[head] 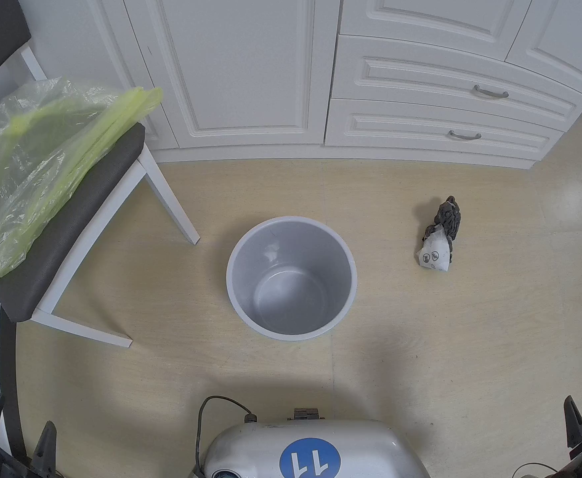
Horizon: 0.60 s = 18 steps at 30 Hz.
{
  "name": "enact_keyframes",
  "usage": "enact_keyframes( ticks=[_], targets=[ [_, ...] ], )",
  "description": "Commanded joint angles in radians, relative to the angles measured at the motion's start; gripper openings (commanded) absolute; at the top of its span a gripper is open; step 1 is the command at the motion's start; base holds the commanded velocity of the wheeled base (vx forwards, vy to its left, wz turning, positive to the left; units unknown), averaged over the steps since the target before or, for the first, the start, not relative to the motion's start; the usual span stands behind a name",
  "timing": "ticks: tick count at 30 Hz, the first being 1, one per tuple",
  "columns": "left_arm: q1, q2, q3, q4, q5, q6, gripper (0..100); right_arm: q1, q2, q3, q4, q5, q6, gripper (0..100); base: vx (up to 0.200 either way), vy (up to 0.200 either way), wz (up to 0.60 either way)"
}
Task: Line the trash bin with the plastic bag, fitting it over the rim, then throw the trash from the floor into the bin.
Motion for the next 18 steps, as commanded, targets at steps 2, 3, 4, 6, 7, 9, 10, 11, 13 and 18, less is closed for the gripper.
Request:
enact_keyframes(
  ticks=[2, 3, 4, 6, 7, 9, 10, 11, 13, 18],
  targets=[
    [0.000, -0.016, 0.018, -0.002, 0.000, 0.000, 100, 0.001, -0.016, 0.016, 0.001, 0.000, 0.000, 100, 0.000, 0.000, 0.00],
    [0.000, -0.016, 0.018, 0.000, 0.000, 0.000, 100, 0.001, -0.016, 0.016, 0.001, 0.000, 0.000, 100, 0.000, 0.000, 0.00],
    [0.000, -0.016, 0.018, 0.000, 0.000, 0.000, 100, 0.001, -0.016, 0.016, 0.001, 0.000, 0.000, 100, 0.000, 0.000, 0.00],
    [0.000, -0.016, 0.018, 0.000, 0.000, 0.000, 100, 0.001, -0.016, 0.016, 0.001, 0.000, -0.002, 100, 0.000, 0.000, 0.00],
    [-0.002, -0.016, 0.018, 0.000, 0.000, 0.001, 100, 0.001, -0.016, 0.016, 0.001, 0.000, -0.002, 100, 0.000, 0.000, 0.00],
    [0.000, -0.016, 0.018, 0.000, 0.000, 0.001, 100, 0.001, -0.016, 0.016, 0.001, 0.000, -0.002, 100, 0.000, 0.000, 0.00],
    [0.000, -0.016, 0.018, 0.000, 0.000, 0.000, 100, 0.001, -0.016, 0.016, 0.001, 0.000, -0.002, 100, 0.000, 0.000, 0.00],
    [0.000, -0.016, 0.018, -0.002, 0.000, 0.001, 100, 0.001, -0.016, 0.016, 0.001, 0.000, -0.002, 100, 0.000, 0.000, 0.00],
    [0.000, -0.016, 0.018, 0.000, 0.000, 0.000, 100, 0.001, -0.016, 0.016, 0.001, 0.000, -0.002, 100, 0.000, 0.000, 0.00],
    [0.000, -0.016, 0.018, -0.002, -0.001, 0.009, 100, 0.001, -0.016, 0.016, 0.001, 0.000, -0.002, 100, 0.000, 0.000, 0.00]
  ],
)
